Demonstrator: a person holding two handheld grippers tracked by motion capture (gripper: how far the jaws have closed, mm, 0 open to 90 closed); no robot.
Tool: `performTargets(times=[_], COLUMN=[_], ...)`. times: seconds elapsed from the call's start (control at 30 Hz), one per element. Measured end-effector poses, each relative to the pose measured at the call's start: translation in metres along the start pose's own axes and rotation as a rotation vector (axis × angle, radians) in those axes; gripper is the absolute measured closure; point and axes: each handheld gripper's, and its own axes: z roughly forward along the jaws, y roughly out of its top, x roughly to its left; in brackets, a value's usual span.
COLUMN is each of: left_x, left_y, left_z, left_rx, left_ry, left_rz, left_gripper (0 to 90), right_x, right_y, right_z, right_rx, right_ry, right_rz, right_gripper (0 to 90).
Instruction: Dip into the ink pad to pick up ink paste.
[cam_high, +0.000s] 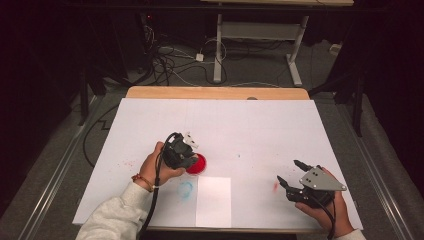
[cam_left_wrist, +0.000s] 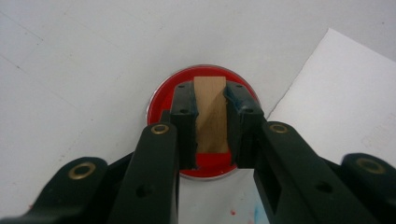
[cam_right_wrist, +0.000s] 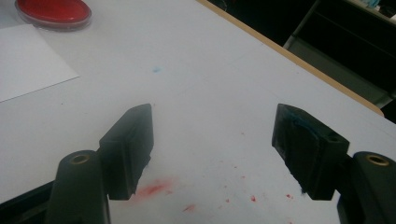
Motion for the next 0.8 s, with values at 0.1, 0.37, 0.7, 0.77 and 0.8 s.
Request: performTargets(times=[0.1, 0.37, 0.7, 0.77, 0.8], left_x=[0.001, 0.002, -0.003, -0.003, -0.003], left_y=[-0.002, -0.003, -0.003, -0.003, -0.003], left_z=[0.010, 0.017, 0.018, 0.018, 0.018], left_rx=[0.022, 0.030, 0.033, 0.033, 0.032], left_ry=[-0.010, -0.033, 0.001, 0.001, 0.000], left_rz=[-0.006, -0.016, -0.003, -0.003, -0.002], left_gripper=[73.9, 74.0, 74.0, 74.0, 74.0], right_x=[0.001, 0.001, 0.002, 0.001, 0.001], right_y=[0.000, 0.000, 0.001, 0.001, 0.001], right_z=[0.000, 0.001, 0.000, 0.000, 0.000], right_rx=[0.002, 0.004, 0.003, 0.002, 0.001], right_ry=[0.001, 0.002, 0.000, 0.000, 0.000], right_rz=[-0.001, -0.004, -0.005, -0.006, -0.004], right_gripper=[29.7, 29.7, 29.6, 29.6, 29.7])
